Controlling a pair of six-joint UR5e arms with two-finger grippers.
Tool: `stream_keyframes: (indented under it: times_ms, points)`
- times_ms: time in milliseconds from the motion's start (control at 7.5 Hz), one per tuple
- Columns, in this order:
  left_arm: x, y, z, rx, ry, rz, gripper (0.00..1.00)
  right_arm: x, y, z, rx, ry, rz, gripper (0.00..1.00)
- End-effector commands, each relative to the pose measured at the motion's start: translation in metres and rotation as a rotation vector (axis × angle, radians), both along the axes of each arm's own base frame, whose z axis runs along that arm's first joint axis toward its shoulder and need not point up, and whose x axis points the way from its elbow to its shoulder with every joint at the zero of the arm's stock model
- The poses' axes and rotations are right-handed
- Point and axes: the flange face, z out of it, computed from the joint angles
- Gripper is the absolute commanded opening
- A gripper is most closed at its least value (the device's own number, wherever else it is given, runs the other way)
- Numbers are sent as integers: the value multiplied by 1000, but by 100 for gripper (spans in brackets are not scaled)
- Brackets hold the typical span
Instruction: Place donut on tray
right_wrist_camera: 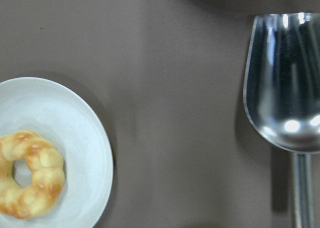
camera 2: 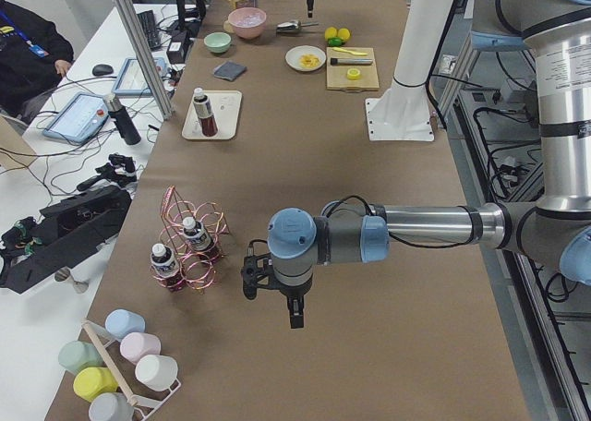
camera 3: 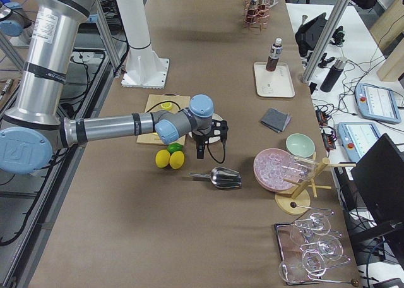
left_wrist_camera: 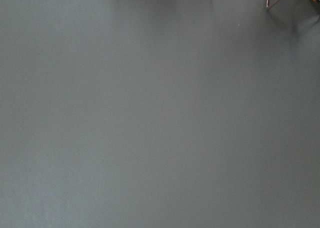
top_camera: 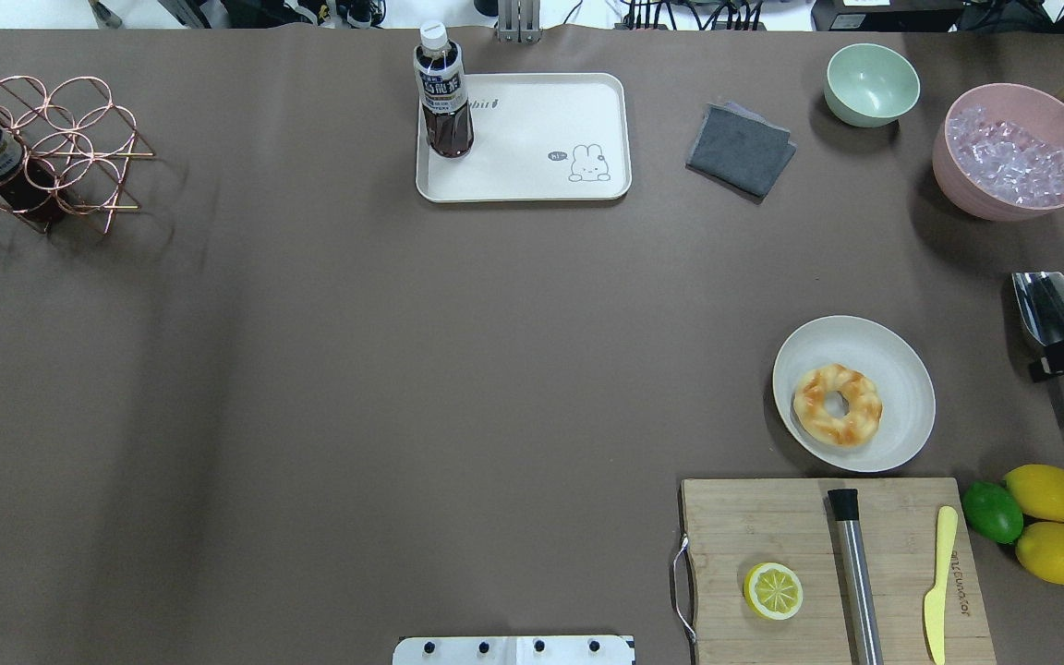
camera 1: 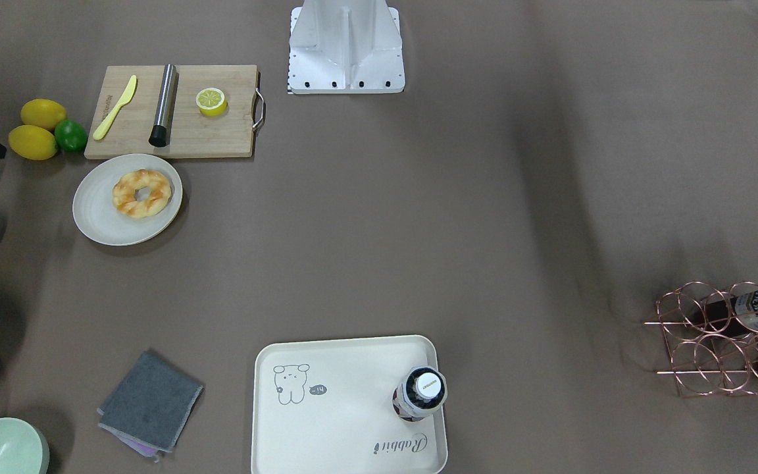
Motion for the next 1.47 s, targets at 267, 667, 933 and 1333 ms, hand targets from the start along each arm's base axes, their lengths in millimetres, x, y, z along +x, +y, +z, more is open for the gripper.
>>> stream_keyframes:
  times_ms: [267, 667, 933, 1333]
  points:
    - [-1, -6, -2, 7, -2, 0, 98, -106, -3, -13, -9, -17, 30, 100]
    - [0, -6, 0, 2, -2, 2, 98, -136, -8, -13, 20, 5, 11, 100]
    - [0, -8, 0, 4, -2, 2, 98, -156, -19, -12, 3, 6, 18, 100]
    - [-2, -29, 3, 4, -2, 2, 98, -155, -18, -11, 3, 4, 14, 100]
